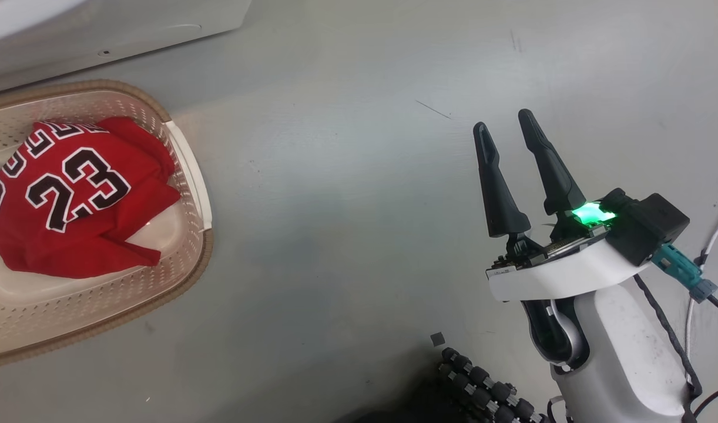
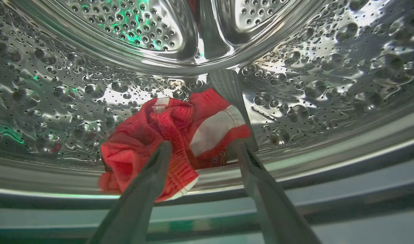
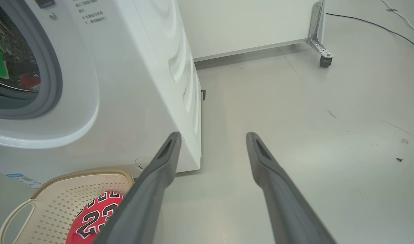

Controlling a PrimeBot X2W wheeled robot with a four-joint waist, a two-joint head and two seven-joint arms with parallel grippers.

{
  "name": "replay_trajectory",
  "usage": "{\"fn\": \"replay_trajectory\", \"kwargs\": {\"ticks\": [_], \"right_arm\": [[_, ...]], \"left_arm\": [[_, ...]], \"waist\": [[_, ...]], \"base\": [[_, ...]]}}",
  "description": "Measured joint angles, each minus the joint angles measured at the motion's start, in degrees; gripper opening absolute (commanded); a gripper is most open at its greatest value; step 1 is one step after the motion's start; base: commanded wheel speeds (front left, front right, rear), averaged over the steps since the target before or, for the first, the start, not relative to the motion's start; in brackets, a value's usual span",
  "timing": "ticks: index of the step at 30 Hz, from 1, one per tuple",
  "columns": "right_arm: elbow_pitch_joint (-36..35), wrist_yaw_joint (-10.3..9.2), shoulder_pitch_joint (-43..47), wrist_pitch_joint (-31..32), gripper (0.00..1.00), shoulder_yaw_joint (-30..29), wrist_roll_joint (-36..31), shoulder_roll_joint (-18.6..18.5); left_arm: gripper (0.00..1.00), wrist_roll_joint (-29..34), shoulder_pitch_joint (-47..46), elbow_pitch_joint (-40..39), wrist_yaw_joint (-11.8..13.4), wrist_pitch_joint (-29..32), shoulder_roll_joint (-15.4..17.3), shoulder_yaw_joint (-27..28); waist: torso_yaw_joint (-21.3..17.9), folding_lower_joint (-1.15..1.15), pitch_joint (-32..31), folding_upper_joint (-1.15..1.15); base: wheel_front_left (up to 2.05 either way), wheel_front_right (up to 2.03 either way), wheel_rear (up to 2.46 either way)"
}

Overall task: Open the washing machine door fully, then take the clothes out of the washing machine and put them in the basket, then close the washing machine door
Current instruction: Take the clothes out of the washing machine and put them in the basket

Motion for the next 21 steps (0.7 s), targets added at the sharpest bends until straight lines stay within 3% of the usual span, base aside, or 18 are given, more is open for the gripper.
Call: {"fn": "replay_trajectory", "kwargs": {"ticks": [13,18,19,21], "right_arm": [[0.52,0.0,-0.73,0.01,1.0,0.54,0.68,0.11],[0.73,0.0,-0.76,0.01,1.0,0.7,0.94,0.12],[0.75,0.0,-0.79,0.01,1.0,0.71,0.94,0.12],[0.79,0.0,-0.91,0.01,1.0,0.73,0.94,0.12]], "left_arm": [[1.0,3.97,-4.41,4.93,0.0,8.88,4.21,-1.48],[0.98,3.94,-5.27,6.58,0.01,12.12,4.21,-1.57],[0.88,3.94,-5.32,6.78,0.05,12.66,4.2,-1.57],[0.46,3.94,-5.43,7.31,0.05,13.52,4.19,-1.59]], "waist": [[-1.71,0.0,0.58,0.0],[-2.0,0.0,0.61,0.0],[-2.03,0.0,0.6,0.0],[-2.1,0.0,0.59,0.0]], "base": [[0.0,0.0,0.0],[0.0,0.0,0.0],[0.0,0.0,0.0],[0.0,0.0,0.0]]}}
